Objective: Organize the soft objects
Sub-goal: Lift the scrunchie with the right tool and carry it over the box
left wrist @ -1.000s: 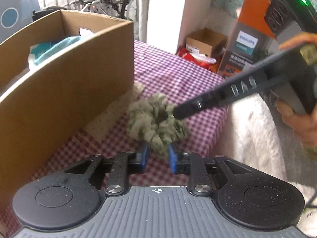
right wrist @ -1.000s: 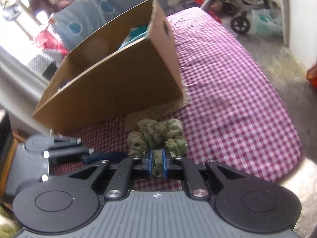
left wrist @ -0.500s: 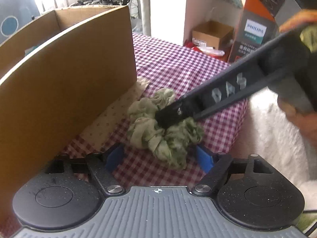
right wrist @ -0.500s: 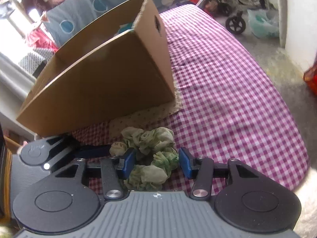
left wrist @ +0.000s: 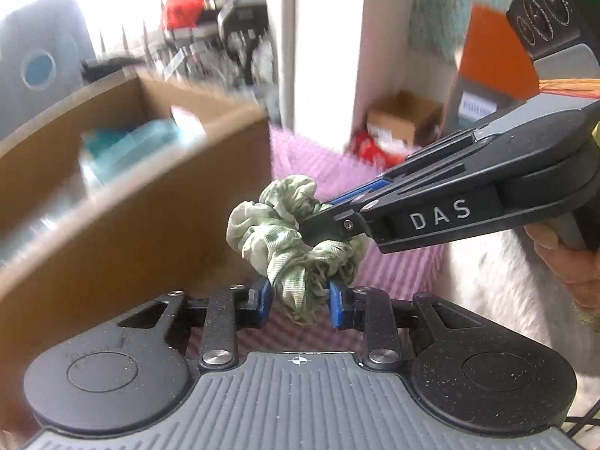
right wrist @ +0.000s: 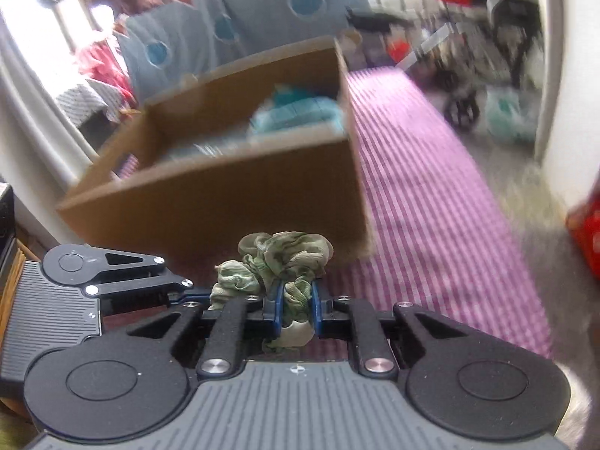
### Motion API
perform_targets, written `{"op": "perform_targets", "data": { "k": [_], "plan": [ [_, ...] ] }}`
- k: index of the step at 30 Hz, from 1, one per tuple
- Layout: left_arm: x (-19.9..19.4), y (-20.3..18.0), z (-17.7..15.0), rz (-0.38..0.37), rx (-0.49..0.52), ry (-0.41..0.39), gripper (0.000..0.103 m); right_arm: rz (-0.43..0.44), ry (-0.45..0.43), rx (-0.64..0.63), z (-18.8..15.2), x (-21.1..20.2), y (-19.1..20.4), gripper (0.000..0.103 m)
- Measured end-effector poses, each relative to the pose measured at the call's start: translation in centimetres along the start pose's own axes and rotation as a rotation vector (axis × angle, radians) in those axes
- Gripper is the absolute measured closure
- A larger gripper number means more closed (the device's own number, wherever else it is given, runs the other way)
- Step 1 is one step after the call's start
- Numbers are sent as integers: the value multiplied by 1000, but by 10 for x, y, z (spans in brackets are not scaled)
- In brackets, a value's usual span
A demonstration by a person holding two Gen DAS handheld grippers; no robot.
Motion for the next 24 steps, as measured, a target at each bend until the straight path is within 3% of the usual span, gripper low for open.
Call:
{"op": "perform_targets", "data": {
  "k": [7,11,14,16,22,24],
  "plan": [
    [-88,17,44,69,17,-219,74,58,-198,-217,83,-49,54,86],
    [-120,40,73,103,19,-297,74,135,-205,-301,131,-32,71,86],
    [-121,65,90,126,-10,-293,74,200,-104,-295,157,8,73,86],
    [-110,87,96,119,-54,-251,74,251,12,-257,168,45,68,86],
    [-46,157,89,-49,-322,20,74,316,365,-151,157,142,45,86],
    [-26,172,84,-97,-391,104,69,318,460,-143,147,165,38,86]
  ]
}}
Point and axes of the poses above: each gripper's, at about its wrist camera, not at the fingertips, and x roughly the way its jaws point, y to its left, z to its top, the point moved 6 cm from there along x, roughly the way its jaws point, and after that the axes turned 6 degrees about -x, right-handed, at the moved point
